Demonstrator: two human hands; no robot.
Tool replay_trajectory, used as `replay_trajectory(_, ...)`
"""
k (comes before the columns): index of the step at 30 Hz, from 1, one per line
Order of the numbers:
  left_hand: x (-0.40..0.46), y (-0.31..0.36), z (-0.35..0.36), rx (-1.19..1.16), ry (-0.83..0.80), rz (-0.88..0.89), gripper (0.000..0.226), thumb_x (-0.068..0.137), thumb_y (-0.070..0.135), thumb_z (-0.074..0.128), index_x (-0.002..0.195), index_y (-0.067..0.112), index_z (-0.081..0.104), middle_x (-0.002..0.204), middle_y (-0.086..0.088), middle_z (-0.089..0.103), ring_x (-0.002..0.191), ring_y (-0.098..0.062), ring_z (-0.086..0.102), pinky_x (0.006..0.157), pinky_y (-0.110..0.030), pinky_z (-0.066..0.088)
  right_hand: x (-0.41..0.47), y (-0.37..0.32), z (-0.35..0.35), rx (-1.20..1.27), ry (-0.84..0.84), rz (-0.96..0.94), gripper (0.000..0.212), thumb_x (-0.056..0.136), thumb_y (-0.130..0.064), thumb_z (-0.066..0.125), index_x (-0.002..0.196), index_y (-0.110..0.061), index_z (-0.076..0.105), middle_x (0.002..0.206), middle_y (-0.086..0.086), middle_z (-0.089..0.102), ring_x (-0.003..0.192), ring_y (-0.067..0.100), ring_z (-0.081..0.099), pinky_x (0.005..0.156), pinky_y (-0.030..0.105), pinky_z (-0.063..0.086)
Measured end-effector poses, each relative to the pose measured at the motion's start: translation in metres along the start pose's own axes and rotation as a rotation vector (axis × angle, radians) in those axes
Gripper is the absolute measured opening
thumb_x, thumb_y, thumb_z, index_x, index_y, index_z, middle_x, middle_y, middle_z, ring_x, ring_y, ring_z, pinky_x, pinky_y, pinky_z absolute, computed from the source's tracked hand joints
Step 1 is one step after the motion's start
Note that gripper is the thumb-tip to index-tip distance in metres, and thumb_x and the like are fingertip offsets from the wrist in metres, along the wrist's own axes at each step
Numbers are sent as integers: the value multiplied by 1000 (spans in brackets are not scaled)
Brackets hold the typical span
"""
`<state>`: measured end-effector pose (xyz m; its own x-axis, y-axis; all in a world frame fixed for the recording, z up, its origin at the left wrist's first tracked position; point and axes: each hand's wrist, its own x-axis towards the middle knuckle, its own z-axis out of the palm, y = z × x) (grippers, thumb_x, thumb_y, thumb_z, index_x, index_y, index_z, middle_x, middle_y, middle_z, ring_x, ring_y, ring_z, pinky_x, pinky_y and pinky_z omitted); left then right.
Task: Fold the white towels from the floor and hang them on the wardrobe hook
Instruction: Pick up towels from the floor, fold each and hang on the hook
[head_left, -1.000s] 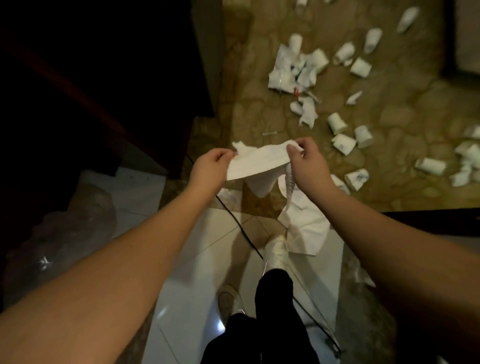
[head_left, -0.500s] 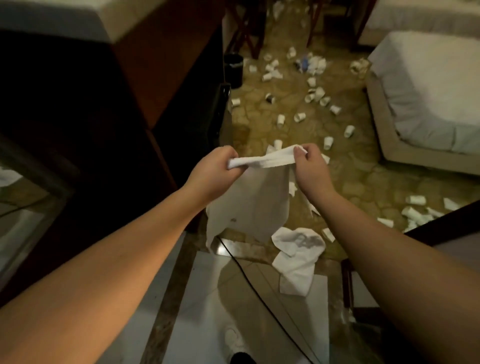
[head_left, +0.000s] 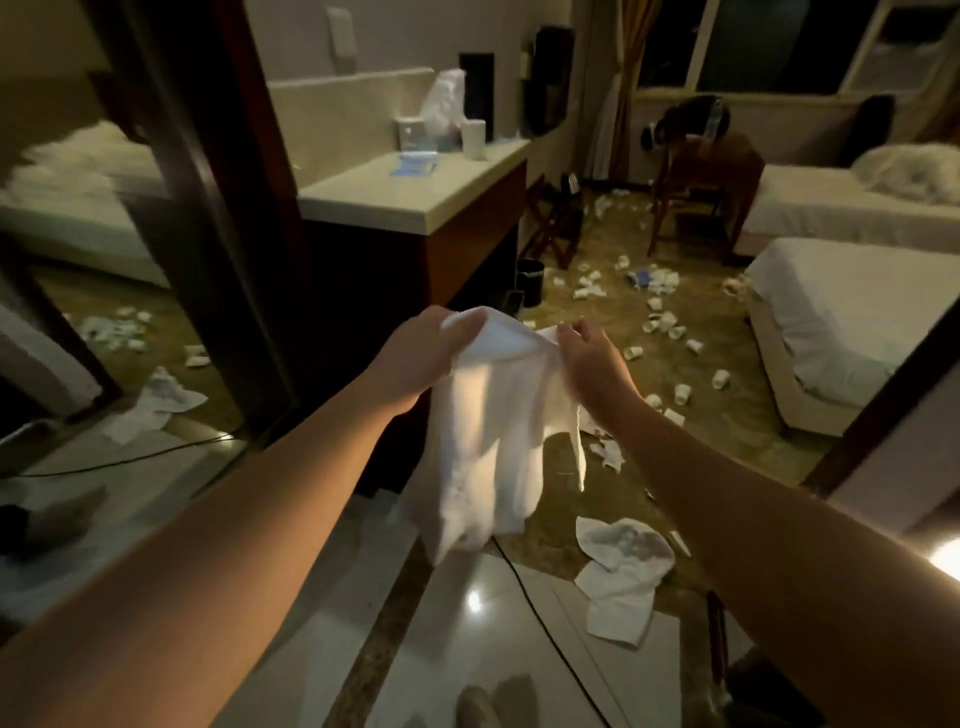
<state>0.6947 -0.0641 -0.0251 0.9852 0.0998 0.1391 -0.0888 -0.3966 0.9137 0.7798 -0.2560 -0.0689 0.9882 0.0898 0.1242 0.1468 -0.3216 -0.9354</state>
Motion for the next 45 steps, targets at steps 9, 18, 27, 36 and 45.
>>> replay_trajectory(9,-179,56,-83,-163,183,-130,32,88,50,71,103,22,77,96,0,78,85,-14,74,69,-24,53,-162,-96,18,116,-349,-33,49,106,-52,37,111,-23,75,109,2,75,101,8,70,90,33,53)
replay_trajectory(18,-416,54,-163,-252,400,-272,28,87,43,73,88,15,79,84,-2,78,72,-11,75,53,-18,52,-360,-140,73,-290,-587,-354,31,97,-54,54,106,-27,65,97,-14,61,87,4,58,69,20,41)
replay_trajectory(27,-656,90,-243,222,386,-311,30,78,49,80,80,19,80,76,3,77,66,-8,72,55,-20,51,-540,-199,131,-495,-751,-520,45,72,-73,64,91,-33,65,90,-14,64,84,6,59,68,27,44)
replay_trajectory(36,-792,145,-288,936,476,-422,42,93,38,64,55,23,54,54,1,48,56,-19,48,50,-29,28,-634,-255,146,-462,-805,-699,41,76,-53,77,84,-15,64,81,1,63,71,16,57,61,34,42)
replay_trajectory(45,-866,181,-292,1381,678,-482,39,90,55,61,66,27,51,64,5,53,58,-10,47,48,-28,25,-652,-245,134,-533,-740,-731,17,91,-43,68,88,-27,61,84,-8,60,75,8,54,58,28,37)
